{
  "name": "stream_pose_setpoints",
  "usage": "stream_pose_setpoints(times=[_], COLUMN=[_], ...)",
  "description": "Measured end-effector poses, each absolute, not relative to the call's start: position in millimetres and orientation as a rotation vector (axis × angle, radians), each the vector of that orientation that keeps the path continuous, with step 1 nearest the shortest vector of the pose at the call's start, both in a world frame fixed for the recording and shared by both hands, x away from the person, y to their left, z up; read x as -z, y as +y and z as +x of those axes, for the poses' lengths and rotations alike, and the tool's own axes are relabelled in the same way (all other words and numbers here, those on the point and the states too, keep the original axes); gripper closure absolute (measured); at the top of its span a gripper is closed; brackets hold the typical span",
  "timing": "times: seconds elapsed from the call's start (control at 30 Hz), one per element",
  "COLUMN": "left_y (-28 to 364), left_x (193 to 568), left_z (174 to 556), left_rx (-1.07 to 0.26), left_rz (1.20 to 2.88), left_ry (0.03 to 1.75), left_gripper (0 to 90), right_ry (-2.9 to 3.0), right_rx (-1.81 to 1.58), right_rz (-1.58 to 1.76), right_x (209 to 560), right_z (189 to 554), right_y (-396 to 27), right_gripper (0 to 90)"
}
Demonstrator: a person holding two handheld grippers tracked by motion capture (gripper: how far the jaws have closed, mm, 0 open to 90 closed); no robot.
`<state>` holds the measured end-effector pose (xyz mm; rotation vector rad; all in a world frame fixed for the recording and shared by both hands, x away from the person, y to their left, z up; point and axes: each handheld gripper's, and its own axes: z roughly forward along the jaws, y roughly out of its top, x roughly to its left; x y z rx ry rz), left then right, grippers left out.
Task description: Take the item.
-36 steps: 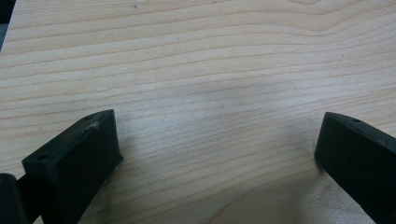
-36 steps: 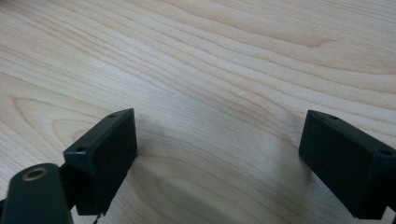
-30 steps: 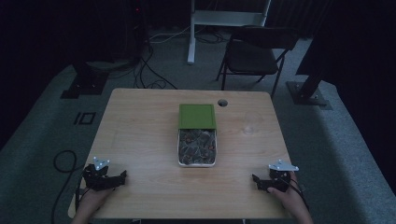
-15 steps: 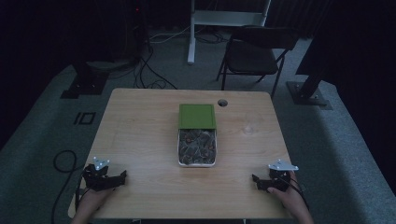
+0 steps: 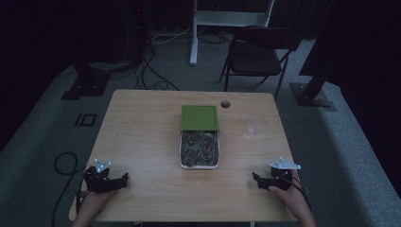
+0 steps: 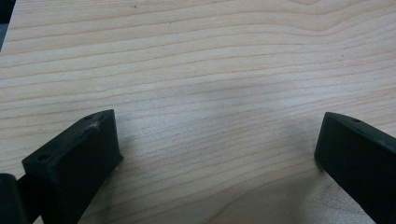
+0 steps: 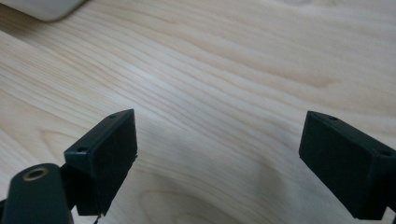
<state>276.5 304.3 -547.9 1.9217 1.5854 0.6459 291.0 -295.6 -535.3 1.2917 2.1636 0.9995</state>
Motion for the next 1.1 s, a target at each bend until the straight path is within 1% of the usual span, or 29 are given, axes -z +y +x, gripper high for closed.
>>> stream_pose_setpoints(times=[0.37, 0.6, 1.1], left_y=[304, 304, 304], left_x=[548, 548, 548], left_z=[276, 276, 276], left_rx=[-0.646, -0.646, -0.646], left_rz=[1.922, 1.922, 1.922], left_ry=[1.585, 1.585, 1.585], left_gripper=[0.5, 0.5, 0.5], right_ry=[2.138, 2.121, 2.129], right_rx=[-1.072, -1.104, -1.137], right_rz=[1.287, 1.249, 1.174], right_x=[517, 503, 486], right_z=[290, 289, 294], right_y=[-295, -290, -272], right_gripper=[11.3, 11.3, 11.3])
